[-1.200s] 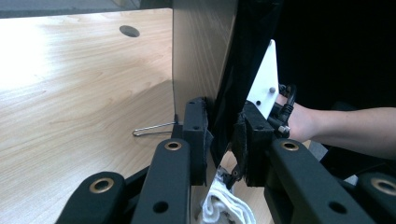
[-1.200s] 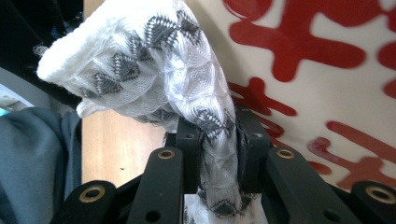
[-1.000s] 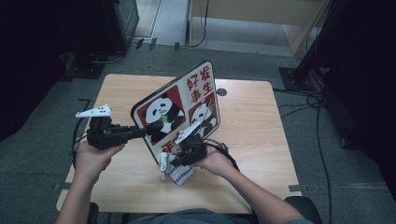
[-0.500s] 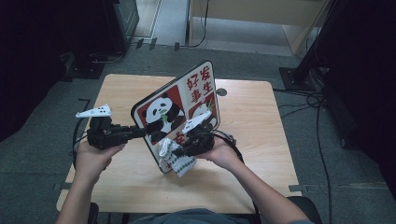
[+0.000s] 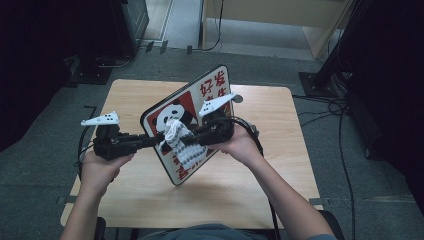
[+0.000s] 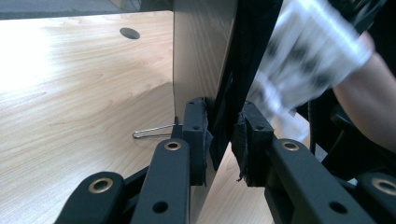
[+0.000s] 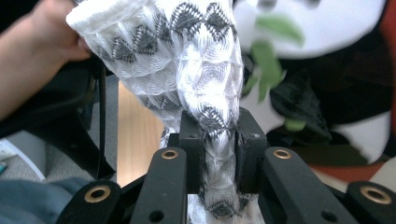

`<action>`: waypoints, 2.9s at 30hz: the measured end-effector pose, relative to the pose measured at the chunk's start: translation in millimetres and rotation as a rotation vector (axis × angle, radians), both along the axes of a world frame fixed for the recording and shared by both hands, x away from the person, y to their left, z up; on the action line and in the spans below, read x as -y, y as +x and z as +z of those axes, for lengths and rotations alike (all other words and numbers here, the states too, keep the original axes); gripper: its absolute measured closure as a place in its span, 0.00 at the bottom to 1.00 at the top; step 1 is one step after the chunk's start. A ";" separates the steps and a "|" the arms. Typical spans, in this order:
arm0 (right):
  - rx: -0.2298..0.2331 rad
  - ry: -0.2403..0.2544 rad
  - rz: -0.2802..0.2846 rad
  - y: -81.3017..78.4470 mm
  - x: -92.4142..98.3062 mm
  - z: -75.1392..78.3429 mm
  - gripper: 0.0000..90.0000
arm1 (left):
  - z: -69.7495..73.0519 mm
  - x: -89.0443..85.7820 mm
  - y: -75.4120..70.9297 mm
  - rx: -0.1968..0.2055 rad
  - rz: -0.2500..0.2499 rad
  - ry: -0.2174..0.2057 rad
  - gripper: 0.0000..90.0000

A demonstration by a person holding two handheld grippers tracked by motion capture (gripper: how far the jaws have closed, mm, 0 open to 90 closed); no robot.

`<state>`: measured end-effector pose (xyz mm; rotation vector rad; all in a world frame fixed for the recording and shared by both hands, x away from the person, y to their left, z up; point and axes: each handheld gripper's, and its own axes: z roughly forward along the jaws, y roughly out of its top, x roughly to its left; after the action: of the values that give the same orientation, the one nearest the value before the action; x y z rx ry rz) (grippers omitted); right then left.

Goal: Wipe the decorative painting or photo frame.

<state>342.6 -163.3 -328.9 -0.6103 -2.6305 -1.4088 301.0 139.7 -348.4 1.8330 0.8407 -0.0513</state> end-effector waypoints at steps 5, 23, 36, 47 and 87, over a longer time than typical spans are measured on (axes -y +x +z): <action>0.023 0.010 -0.008 7.8 -5.8 31.4 0.86 | -0.4 0.0 -0.1 0.005 -0.001 -0.003 0.85; 0.075 -0.055 -0.007 39.3 -67.3 114.0 0.85 | -1.7 0.0 -1.3 0.034 0.003 -0.001 0.85; 0.071 -0.091 -0.036 46.1 -86.6 97.2 0.80 | -2.4 -0.3 -0.7 0.033 0.005 -0.008 0.86; 0.088 -0.067 -0.049 43.9 -86.6 90.6 0.77 | -2.5 -0.2 -1.8 0.040 0.003 0.000 0.86; 0.087 0.039 -0.068 62.2 -57.3 78.7 0.73 | -3.5 -0.9 -1.8 0.033 0.001 -0.010 0.86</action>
<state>404.9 -106.0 -250.2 -0.6548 -2.6652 -1.5361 299.1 140.6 -351.9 1.8189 0.8168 -0.0244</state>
